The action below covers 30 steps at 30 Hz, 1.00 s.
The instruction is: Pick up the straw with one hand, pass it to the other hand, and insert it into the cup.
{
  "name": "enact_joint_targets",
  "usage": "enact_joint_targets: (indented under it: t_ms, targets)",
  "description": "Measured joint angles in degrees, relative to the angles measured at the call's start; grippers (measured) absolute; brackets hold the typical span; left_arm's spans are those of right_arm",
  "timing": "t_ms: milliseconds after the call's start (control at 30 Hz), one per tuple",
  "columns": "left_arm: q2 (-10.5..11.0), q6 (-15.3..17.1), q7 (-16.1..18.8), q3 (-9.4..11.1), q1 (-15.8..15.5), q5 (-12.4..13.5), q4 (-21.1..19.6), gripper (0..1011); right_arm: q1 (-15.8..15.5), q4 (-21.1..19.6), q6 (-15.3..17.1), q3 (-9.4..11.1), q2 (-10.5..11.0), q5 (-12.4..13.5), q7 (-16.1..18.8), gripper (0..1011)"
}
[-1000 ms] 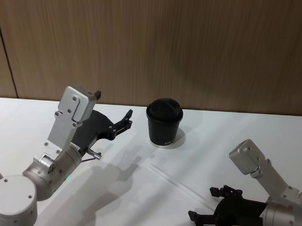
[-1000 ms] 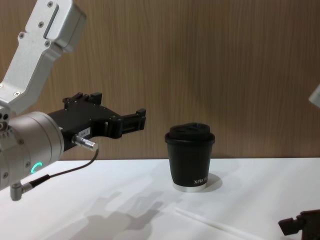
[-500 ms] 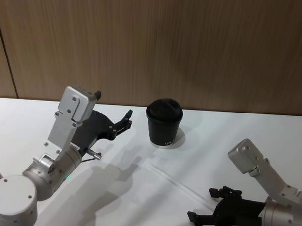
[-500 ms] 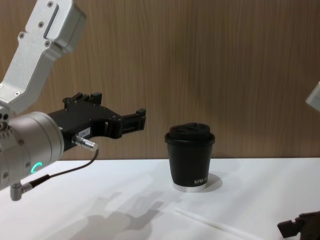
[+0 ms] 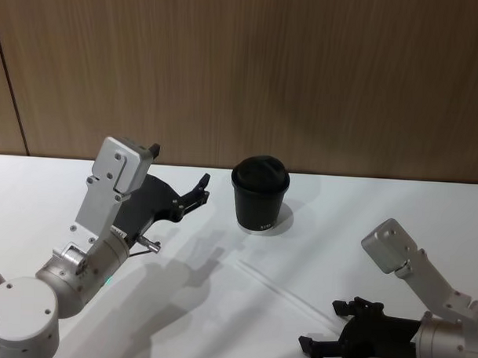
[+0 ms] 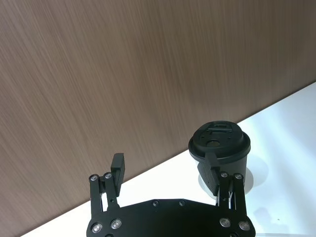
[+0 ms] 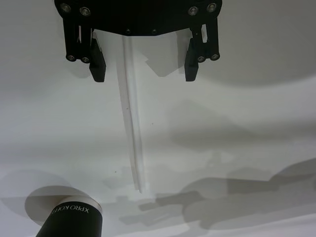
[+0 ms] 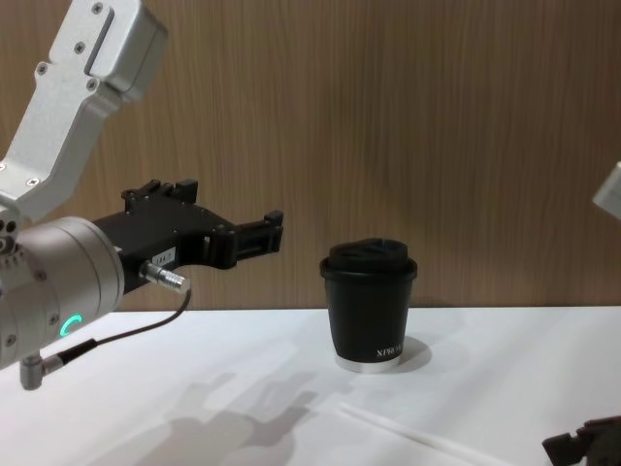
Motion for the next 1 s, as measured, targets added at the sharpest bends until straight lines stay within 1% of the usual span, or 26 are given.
enact_joint_targets:
  t_ms: [300,433,567,667,700,733,767,933,1000]
  targets:
    - [0.0,0.0,0.0,0.0,0.0,0.0,0.0,1003,0.2,0.1,0.3,-0.2,0.4,0.5,0.3,1000]
    - [0.0,0.0,0.0,0.0,0.0,0.0,0.0,1003,0.3,0.1,0.4,-0.2,0.5,0.7,0.4,945]
    - [0.0,0.0,0.0,0.0,0.0,0.0,0.0,1003,0.4,0.2,0.5,-0.2,0.6,0.9,0.4,823]
    - [0.0,0.0,0.0,0.0,0.0,0.0,0.0,1003,0.4,0.2,0.5,-0.2,0.7,0.9,0.4,757]
    - [0.0,0.0,0.0,0.0,0.0,0.0,0.0,1003,0.4,0.2,0.5,-0.3,0.7,1.0,0.4,757]
    - [0.0,0.0,0.0,0.0,0.0,0.0,0.0,1003,0.4,0.2,0.5,-0.3,0.7,1.0,0.5,693]
    - [0.0,0.0,0.0,0.0,0.0,0.0,0.0,1003,0.4,0.2,0.5,-0.3,0.7,1.0,0.5,654]
    - [0.0,0.0,0.0,0.0,0.0,0.0,0.0,1003,0.4,0.2,0.5,-0.3,0.7,1.1,0.5,514]
    - [0.0,0.0,0.0,0.0,0.0,0.0,0.0,1003,0.4,0.2,0.6,-0.3,0.7,1.1,0.5,431]
